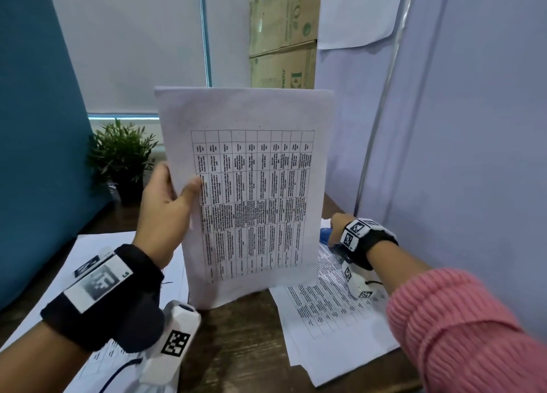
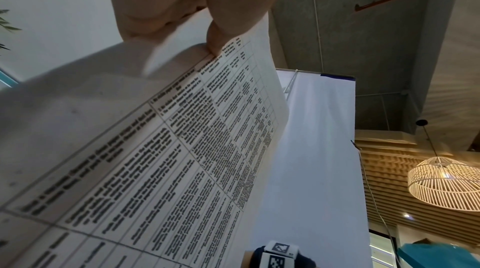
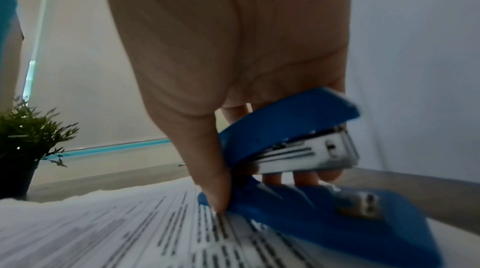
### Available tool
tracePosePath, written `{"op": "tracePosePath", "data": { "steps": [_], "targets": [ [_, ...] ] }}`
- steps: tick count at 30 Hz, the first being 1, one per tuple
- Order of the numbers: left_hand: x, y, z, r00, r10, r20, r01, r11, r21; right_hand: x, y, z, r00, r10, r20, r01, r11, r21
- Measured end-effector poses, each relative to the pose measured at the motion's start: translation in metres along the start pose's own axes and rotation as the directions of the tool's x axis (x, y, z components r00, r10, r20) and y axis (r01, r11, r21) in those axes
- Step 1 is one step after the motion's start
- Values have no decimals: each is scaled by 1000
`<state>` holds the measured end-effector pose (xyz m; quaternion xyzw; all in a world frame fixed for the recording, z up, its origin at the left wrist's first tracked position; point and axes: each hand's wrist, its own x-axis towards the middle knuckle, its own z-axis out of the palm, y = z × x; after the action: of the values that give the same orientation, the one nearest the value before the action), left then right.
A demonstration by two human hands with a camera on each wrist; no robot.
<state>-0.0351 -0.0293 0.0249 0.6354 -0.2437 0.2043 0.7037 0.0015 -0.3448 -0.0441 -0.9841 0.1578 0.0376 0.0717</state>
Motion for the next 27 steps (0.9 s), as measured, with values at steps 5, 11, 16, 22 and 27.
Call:
{"op": "tracePosePath", "data": {
  "steps": [5,11,16,22,27],
  "targets": [
    [-3,0,-2,1000,-24,14,24,1000,-8,2,1,-16,998,29,-62,-21,993,119],
    [-3,5,-1,999,-34,17,34,999,-7,-36,-19,-110,780,220,-586,389,564,729],
    [-4,8,-2,999,-52,13,52,999,0,-109,-64,-194,444,361,-820,848,126,515],
    [-6,10,-3,999,-45,23,45,999,6,-128,-119,-201,383,139,-913,918,52,393],
    [-9,12,-3,999,-39,33,38,999,14,-121,-154,-183,353,-30,-935,919,197,340]
  ]
}}
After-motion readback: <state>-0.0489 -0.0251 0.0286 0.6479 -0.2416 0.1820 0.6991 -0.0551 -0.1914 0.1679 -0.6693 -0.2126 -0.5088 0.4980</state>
